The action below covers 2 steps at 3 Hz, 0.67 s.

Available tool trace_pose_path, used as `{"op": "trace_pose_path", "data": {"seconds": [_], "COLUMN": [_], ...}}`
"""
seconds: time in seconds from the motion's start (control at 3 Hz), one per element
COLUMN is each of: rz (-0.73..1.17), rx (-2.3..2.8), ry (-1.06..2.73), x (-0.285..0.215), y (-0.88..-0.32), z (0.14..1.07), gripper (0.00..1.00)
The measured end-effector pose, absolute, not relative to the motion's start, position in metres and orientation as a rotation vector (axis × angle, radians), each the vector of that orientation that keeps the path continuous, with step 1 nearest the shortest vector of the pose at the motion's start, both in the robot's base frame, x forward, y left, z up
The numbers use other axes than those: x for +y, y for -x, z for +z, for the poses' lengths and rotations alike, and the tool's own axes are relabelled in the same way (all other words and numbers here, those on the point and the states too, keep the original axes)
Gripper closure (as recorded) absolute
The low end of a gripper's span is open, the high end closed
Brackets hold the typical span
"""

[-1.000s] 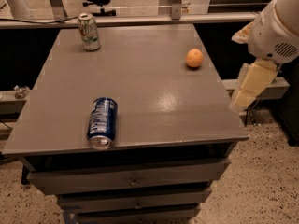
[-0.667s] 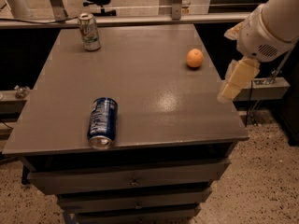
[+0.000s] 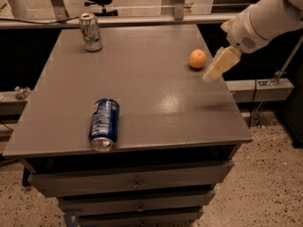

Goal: Move orange near 7up can

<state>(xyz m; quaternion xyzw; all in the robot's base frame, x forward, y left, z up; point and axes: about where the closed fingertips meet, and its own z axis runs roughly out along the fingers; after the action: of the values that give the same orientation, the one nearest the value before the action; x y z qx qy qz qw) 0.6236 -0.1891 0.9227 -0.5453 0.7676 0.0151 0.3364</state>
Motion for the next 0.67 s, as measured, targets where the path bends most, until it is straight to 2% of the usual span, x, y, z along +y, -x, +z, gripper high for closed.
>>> {"op": "trace_pose_path", "data": {"seconds": [0.67], "rz": [0.263], "rx": [1.979], "ry": [1.192], "x": [-0.181], "y": [-0.688], "z": [0.903], "gripper": [0.00]}}
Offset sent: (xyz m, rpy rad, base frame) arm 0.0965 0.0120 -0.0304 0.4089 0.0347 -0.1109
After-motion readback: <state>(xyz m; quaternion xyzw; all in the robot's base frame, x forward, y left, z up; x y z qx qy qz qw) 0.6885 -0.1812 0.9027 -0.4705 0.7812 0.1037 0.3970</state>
